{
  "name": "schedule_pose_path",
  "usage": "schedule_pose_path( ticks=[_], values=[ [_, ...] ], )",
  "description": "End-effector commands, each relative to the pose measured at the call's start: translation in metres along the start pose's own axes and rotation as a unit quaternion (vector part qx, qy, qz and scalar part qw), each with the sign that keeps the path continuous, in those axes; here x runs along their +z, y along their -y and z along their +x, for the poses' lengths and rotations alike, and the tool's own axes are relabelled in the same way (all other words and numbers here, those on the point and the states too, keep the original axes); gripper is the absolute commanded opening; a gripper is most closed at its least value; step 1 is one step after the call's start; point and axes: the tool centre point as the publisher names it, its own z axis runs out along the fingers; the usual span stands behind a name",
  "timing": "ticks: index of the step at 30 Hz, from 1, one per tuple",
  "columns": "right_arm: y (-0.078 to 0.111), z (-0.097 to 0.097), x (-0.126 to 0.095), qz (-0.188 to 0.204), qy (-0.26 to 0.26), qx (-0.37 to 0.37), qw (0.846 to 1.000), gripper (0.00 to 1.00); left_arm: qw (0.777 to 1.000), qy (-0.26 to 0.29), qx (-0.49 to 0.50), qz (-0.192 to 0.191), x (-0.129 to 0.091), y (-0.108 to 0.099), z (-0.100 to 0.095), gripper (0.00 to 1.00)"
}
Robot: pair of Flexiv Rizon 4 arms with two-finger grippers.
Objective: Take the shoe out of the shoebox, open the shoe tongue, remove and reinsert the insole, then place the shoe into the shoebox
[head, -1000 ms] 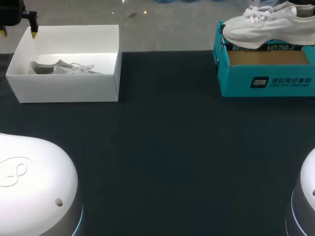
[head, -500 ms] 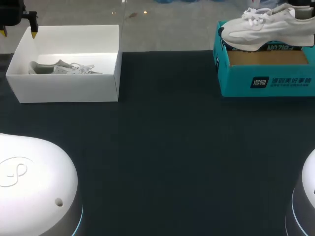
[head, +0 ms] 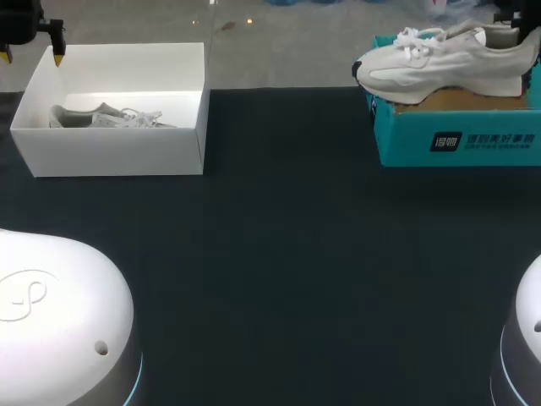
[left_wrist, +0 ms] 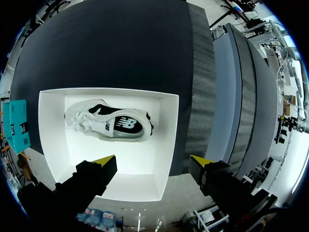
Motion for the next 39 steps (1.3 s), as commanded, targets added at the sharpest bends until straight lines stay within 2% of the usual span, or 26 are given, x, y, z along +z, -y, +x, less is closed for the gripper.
schedule_pose_path(
  ticks=[1,6,14,19,25,33,34,39],
  values=[
    [0.035,0.001,-0.013,-0.01,-0.01,0.007,1.0,0.0,1.0,-0.001,0.0,0.0,0.0,0.0,0.0,1.0],
    [0.067,0.008,-0.032,0.014,-0.031,0.012,0.999,0.0,1.0,-0.001,0.0,0.0,0.0,0.0,0.0,1.0],
    [0.112,0.026,-0.056,0.011,-0.031,-0.029,0.999,0.0,1.0,-0.001,0.0,0.0,0.0,0.0,0.0,1.0],
    [0.138,0.036,-0.062,0.014,-0.024,-0.055,0.998,0.0,1.0,-0.001,0.0,0.0,0.0,0.0,0.0,1.0],
    [0.17,0.051,-0.066,0.047,-0.021,-0.063,0.997,0.0,1.0,-0.001,0.0,0.0,0.0,0.0,0.0,1.0],
    [0.19,0.066,-0.069,0.067,-0.02,-0.07,0.995,0.0,1.0,-0.001,0.0,0.0,0.0,0.0,0.0,1.0],
    [0.193,0.07,-0.068,0.067,-0.006,-0.068,0.995,0.0,1.0,-0.001,0.0,0.0,0.0,0.0,0.0,1.0],
    [0.193,0.07,-0.068,0.067,-0.006,-0.068,0.995,0.0,1.0,-0.001,0.0,0.0,0.0,0.0,0.0,1.0]
  ],
)
